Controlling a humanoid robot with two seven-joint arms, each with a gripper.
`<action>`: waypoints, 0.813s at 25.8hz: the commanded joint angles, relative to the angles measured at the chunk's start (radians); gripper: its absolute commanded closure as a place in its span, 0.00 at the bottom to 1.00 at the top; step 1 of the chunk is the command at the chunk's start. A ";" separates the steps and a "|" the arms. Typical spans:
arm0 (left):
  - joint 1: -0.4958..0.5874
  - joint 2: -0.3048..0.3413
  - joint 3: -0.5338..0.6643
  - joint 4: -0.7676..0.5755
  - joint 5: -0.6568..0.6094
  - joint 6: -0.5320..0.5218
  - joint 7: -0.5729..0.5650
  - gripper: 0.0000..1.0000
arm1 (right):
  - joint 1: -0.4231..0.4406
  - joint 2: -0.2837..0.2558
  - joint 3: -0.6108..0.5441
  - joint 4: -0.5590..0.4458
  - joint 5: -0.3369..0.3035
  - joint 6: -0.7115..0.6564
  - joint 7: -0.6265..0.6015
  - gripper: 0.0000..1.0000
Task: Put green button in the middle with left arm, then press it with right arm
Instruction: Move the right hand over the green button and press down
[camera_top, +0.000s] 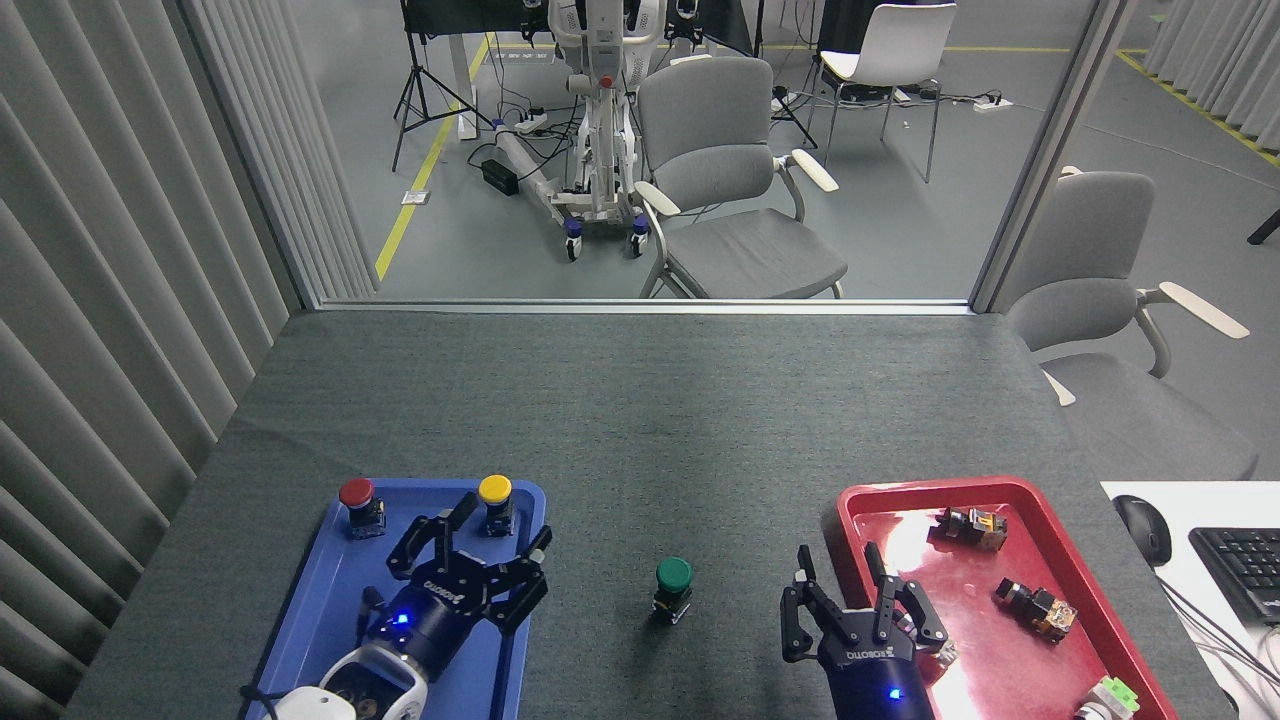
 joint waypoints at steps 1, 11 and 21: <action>0.034 0.024 0.130 -0.007 0.004 -0.086 0.001 0.01 | -0.029 0.003 0.035 0.018 0.000 -0.040 0.004 0.50; 0.096 0.059 0.380 -0.010 0.013 -0.118 0.002 0.01 | -0.132 0.023 0.132 0.124 0.035 -0.135 0.101 0.93; 0.124 0.068 0.386 -0.027 0.229 -0.160 -0.015 0.01 | -0.172 0.052 0.167 0.202 0.054 -0.149 0.165 0.98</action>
